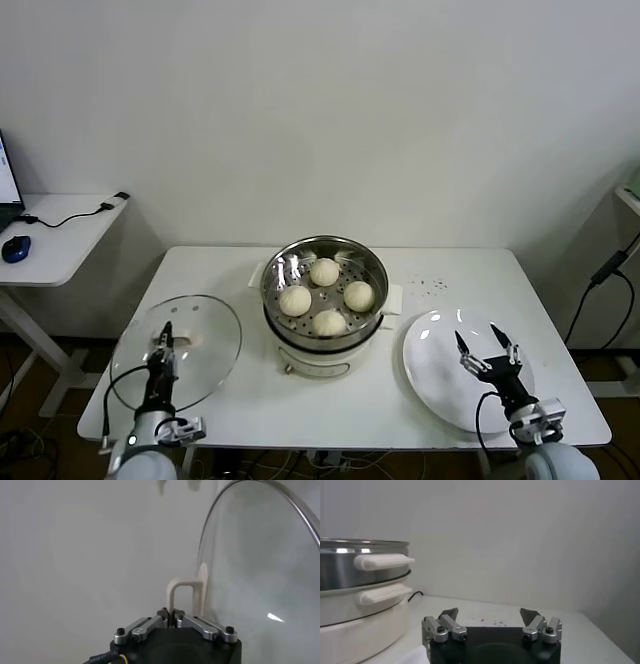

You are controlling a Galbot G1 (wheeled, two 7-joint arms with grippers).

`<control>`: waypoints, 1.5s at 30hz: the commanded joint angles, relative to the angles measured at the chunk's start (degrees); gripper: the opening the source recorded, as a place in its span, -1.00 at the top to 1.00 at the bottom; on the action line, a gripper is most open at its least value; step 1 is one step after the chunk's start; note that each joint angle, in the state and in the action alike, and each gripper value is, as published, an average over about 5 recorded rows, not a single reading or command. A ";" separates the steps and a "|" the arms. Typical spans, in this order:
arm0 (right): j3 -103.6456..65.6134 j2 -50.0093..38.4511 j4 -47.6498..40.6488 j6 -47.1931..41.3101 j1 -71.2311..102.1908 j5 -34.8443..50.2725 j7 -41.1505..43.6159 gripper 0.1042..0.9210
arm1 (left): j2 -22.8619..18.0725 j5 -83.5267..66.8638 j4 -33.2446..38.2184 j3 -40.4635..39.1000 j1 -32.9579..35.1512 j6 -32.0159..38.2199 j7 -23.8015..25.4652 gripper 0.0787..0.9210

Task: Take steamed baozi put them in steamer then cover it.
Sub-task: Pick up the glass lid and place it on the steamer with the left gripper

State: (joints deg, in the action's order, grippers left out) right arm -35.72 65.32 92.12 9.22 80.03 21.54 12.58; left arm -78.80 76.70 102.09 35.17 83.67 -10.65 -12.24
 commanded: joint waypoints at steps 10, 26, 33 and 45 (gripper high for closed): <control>2.51 -4.28 -1.55 -0.63 -4.11 -0.29 -1.18 -0.76 | 19.66 -2.53 24.61 -14.36 -4.09 -27.04 14.44 0.86; 3.03 -4.84 -4.30 -0.40 -6.18 -1.35 -1.46 -0.76 | 10.41 7.35 13.72 -40.36 -29.47 -34.35 28.73 0.86; 1.79 -4.64 -4.69 -0.09 -5.37 -1.84 -1.31 -0.76 | 0.22 10.98 5.69 -45.24 -35.30 -34.35 29.87 0.86; -0.14 -4.36 -4.75 0.48 -3.76 -2.32 -0.98 -0.76 | -8.63 13.08 -3.57 -46.26 -36.43 -34.35 28.76 0.86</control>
State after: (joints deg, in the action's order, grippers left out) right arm -34.94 60.95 87.59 9.52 75.81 19.51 11.44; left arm -77.81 86.46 107.81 -6.56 51.95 -42.21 15.01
